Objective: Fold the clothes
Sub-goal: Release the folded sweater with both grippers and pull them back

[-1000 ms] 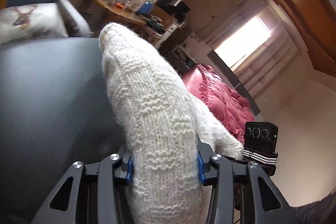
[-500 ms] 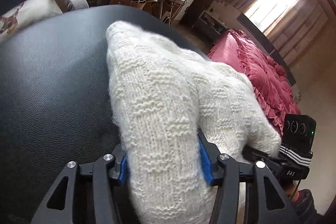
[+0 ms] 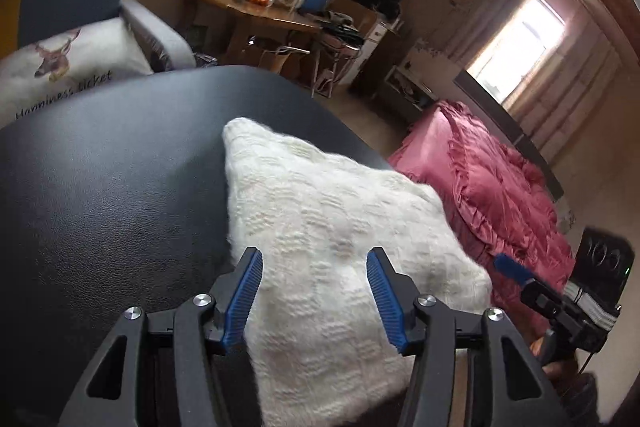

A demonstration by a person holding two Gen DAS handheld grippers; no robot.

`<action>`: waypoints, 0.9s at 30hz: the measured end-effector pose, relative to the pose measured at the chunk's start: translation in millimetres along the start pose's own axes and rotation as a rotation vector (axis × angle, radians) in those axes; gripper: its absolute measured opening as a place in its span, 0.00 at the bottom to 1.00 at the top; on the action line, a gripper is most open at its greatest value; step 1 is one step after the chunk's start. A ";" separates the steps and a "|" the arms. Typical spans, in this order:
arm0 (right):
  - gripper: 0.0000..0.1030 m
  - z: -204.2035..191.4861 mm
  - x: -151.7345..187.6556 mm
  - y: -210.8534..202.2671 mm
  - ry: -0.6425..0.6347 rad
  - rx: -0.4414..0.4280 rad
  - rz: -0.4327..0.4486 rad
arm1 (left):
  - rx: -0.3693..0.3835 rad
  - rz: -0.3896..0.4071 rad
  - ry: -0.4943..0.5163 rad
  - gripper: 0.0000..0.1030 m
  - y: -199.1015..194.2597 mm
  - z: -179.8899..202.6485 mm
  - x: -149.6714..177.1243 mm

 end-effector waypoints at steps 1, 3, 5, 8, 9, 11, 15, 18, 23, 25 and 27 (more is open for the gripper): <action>0.66 -9.5 0.7 2.1 -0.045 -0.002 -0.009 | -0.004 -0.004 0.018 0.53 2.6 6.7 0.4; 0.66 -22.7 7.8 8.8 -0.115 -0.001 -0.042 | -0.013 -0.013 0.055 0.53 7.7 20.2 1.2; 0.66 -20.6 20.0 13.5 -0.138 0.011 -0.078 | -0.022 -0.014 0.086 0.53 10.3 30.3 1.6; 0.66 -14.8 29.5 20.7 -0.145 0.068 -0.126 | -0.063 -0.031 0.099 0.53 18.3 28.6 2.8; 0.66 -12.9 32.7 23.1 -0.147 0.087 -0.141 | -0.080 -0.040 0.099 0.53 22.0 26.2 3.3; 0.66 -3.5 43.8 31.0 -0.125 0.117 -0.208 | -0.114 -0.066 0.112 0.53 33.6 22.0 5.8; 0.66 12.5 78.8 35.0 -0.111 0.135 -0.227 | -0.147 -0.091 0.123 0.53 50.2 16.2 14.9; 0.66 16.1 82.9 31.9 -0.085 0.124 -0.185 | -0.149 -0.080 0.109 0.54 53.7 11.5 20.4; 0.66 16.0 83.4 30.4 -0.077 0.137 -0.148 | -0.149 0.012 0.087 0.54 14.7 21.8 18.0; 0.66 11.7 79.4 27.5 -0.079 0.158 -0.139 | -0.156 0.063 0.089 0.54 -6.2 29.3 18.0; 0.66 2.5 71.1 19.7 -0.077 0.178 -0.121 | -0.166 0.113 0.093 0.54 -27.0 37.1 18.1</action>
Point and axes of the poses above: each gripper's, at about its wrist camera, not at the fingertips, and y roughly the way its jaws point, z to its right, x to its underside, the point moved 1 cm from there along y, roughly the way its jaws point, and after that the axes turned 3 degrees about y, right-handed, at the moved point
